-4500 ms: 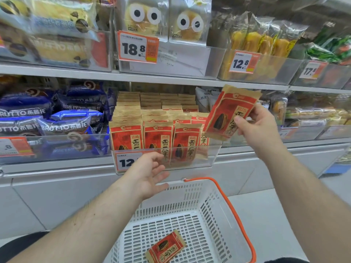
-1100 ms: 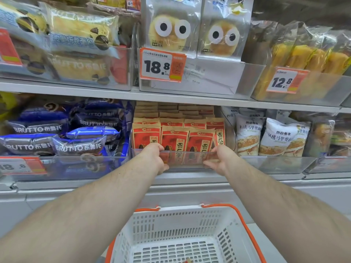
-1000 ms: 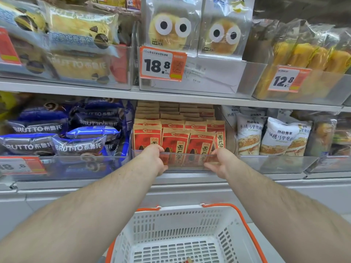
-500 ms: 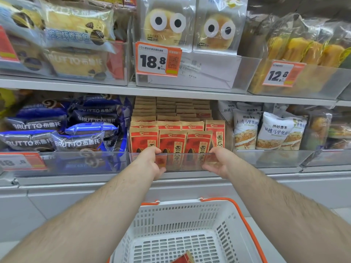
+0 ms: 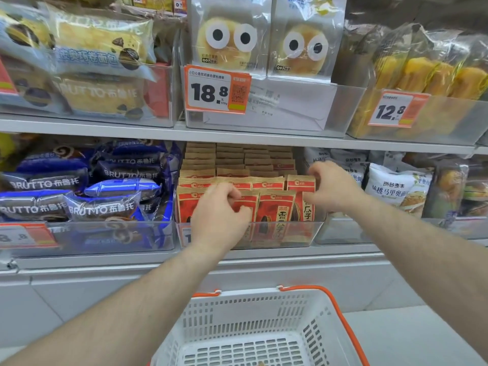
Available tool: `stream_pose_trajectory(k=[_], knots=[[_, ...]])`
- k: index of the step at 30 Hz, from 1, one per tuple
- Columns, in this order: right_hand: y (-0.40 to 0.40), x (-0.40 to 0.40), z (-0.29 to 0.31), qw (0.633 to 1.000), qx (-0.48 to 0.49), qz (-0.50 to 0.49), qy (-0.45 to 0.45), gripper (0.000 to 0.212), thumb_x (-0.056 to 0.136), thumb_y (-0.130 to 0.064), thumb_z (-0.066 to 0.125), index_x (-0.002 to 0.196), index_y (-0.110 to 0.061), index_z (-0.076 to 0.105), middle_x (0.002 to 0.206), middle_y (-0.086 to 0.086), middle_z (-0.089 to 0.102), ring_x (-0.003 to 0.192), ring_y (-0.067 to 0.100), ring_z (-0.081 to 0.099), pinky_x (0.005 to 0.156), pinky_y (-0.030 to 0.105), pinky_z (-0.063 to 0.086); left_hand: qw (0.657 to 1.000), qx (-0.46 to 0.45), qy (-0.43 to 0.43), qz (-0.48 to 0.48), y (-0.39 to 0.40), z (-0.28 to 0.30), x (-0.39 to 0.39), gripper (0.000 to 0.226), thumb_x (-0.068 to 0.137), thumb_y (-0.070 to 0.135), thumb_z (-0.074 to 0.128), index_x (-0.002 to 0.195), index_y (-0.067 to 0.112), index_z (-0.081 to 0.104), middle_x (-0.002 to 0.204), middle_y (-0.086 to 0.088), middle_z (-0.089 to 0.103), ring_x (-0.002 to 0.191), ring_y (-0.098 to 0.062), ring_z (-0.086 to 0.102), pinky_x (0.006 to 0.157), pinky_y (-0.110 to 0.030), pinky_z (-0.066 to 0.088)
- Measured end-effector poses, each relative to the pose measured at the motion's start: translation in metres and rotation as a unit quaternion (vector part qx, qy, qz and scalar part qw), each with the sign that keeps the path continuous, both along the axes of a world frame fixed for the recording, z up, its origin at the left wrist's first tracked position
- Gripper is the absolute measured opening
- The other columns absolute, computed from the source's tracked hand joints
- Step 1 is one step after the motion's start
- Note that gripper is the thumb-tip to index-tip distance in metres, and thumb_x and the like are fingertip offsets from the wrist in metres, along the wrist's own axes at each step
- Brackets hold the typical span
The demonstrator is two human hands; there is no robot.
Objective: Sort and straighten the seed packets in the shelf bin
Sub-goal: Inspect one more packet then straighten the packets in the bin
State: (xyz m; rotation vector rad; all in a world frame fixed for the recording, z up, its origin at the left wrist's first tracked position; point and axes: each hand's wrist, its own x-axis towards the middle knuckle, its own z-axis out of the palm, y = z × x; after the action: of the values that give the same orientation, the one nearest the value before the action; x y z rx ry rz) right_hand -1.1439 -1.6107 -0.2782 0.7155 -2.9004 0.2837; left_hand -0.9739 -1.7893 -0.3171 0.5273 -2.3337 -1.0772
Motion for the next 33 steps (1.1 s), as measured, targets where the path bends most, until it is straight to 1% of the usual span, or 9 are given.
stream_pose_trajectory(k=[2, 3, 6, 8, 15, 18, 22, 27, 33], knots=[[-0.010, -0.022, 0.004, 0.993, 0.113, 0.034, -0.009, 0.090, 0.069, -0.048, 0.079, 0.144, -0.021, 0.038, 0.136, 0.005, 0.052, 0.128, 0.028, 0.047, 0.109, 0.045, 0.033, 0.971, -0.238, 0.028, -0.005, -0.007, 0.004, -0.012, 0.037, 0.086, 0.037, 0.065, 0.120, 0.025, 0.058, 0.121, 0.007, 0.053, 0.117, -0.015, 0.046, 0.102, -0.037, 0.036], [-0.016, -0.030, 0.004, 0.987, 0.157, 0.036, -0.021, 0.101, 0.066, -0.050, 0.081, 0.149, -0.020, 0.030, 0.141, 0.006, 0.050, 0.132, 0.030, 0.043, 0.114, 0.048, 0.026, 0.953, -0.303, -0.007, -0.014, -0.010, 0.004, -0.019, 0.053, 0.087, 0.044, 0.063, 0.134, 0.026, 0.050, 0.136, 0.004, 0.047, 0.131, -0.019, 0.037, 0.110, -0.041, 0.027], [-0.030, -0.048, -0.005, 0.976, 0.205, 0.038, -0.070, 0.114, 0.059, -0.047, 0.088, 0.150, -0.023, 0.025, 0.142, 0.005, 0.052, 0.137, 0.031, 0.042, 0.119, 0.055, 0.010, 0.915, -0.379, -0.132, -0.035, -0.016, 0.000, -0.039, 0.087, 0.087, 0.063, 0.057, 0.156, 0.029, 0.017, 0.164, -0.004, 0.013, 0.152, -0.027, 0.004, 0.121, -0.054, 0.002], [-0.035, -0.054, -0.013, 0.973, 0.211, 0.039, -0.088, 0.101, 0.055, -0.041, 0.091, 0.138, -0.027, 0.037, 0.133, 0.001, 0.060, 0.130, 0.029, 0.049, 0.118, 0.056, 0.018, 0.906, -0.392, -0.156, -0.042, -0.018, -0.004, -0.047, 0.094, 0.085, 0.069, 0.057, 0.157, 0.029, 0.013, 0.166, -0.006, 0.008, 0.153, -0.029, 0.001, 0.120, -0.057, -0.002], [-0.041, -0.060, -0.020, 0.971, 0.215, 0.068, -0.085, 0.060, 0.056, -0.036, 0.093, 0.099, -0.032, 0.052, 0.106, -0.009, 0.066, 0.103, 0.019, 0.062, 0.099, 0.040, 0.047, 0.892, -0.422, -0.159, -0.029, -0.016, -0.011, -0.054, 0.075, 0.084, 0.069, 0.056, 0.145, 0.028, 0.040, 0.154, 0.000, 0.039, 0.143, -0.025, 0.032, 0.118, -0.058, 0.014], [-0.045, -0.066, -0.015, 0.964, 0.226, 0.068, -0.122, 0.056, 0.059, -0.031, 0.092, 0.100, -0.033, 0.055, 0.104, -0.008, 0.068, 0.091, 0.017, 0.062, 0.090, 0.035, 0.054, 0.898, -0.407, -0.165, -0.031, -0.015, -0.010, -0.056, 0.070, 0.084, 0.067, 0.058, 0.141, 0.028, 0.046, 0.153, -0.001, 0.039, 0.141, -0.025, 0.034, 0.117, -0.056, 0.021], [-0.056, -0.071, -0.010, 0.951, 0.254, 0.077, -0.157, 0.062, 0.061, -0.026, 0.092, 0.112, -0.027, 0.057, 0.107, -0.009, 0.066, 0.095, 0.015, 0.062, 0.092, 0.033, 0.052, 0.903, -0.396, -0.161, -0.032, -0.015, -0.010, -0.056, 0.066, 0.085, 0.066, 0.059, 0.138, 0.028, 0.049, 0.151, -0.001, 0.040, 0.139, -0.025, 0.035, 0.114, -0.054, 0.027], [-0.062, -0.074, -0.013, 0.955, 0.238, 0.073, -0.159, 0.090, 0.055, -0.022, 0.095, 0.129, -0.025, 0.044, 0.117, -0.002, 0.065, 0.105, 0.022, 0.063, 0.097, 0.040, 0.052, 0.906, -0.389, -0.162, -0.027, -0.014, -0.010, -0.058, 0.065, 0.085, 0.065, 0.059, 0.138, 0.028, 0.051, 0.151, -0.001, 0.040, 0.139, -0.025, 0.035, 0.112, -0.054, 0.027], [-0.061, -0.077, -0.015, 0.960, 0.235, 0.056, -0.143, 0.057, 0.065, -0.021, 0.091, 0.112, -0.019, 0.058, 0.102, -0.002, 0.068, 0.084, 0.017, 0.062, 0.078, 0.030, 0.053, 0.909, -0.386, -0.155, -0.024, -0.014, -0.011, -0.058, 0.063, 0.084, 0.065, 0.059, 0.135, 0.029, 0.053, 0.148, 0.000, 0.041, 0.136, -0.024, 0.036, 0.111, -0.054, 0.028]])
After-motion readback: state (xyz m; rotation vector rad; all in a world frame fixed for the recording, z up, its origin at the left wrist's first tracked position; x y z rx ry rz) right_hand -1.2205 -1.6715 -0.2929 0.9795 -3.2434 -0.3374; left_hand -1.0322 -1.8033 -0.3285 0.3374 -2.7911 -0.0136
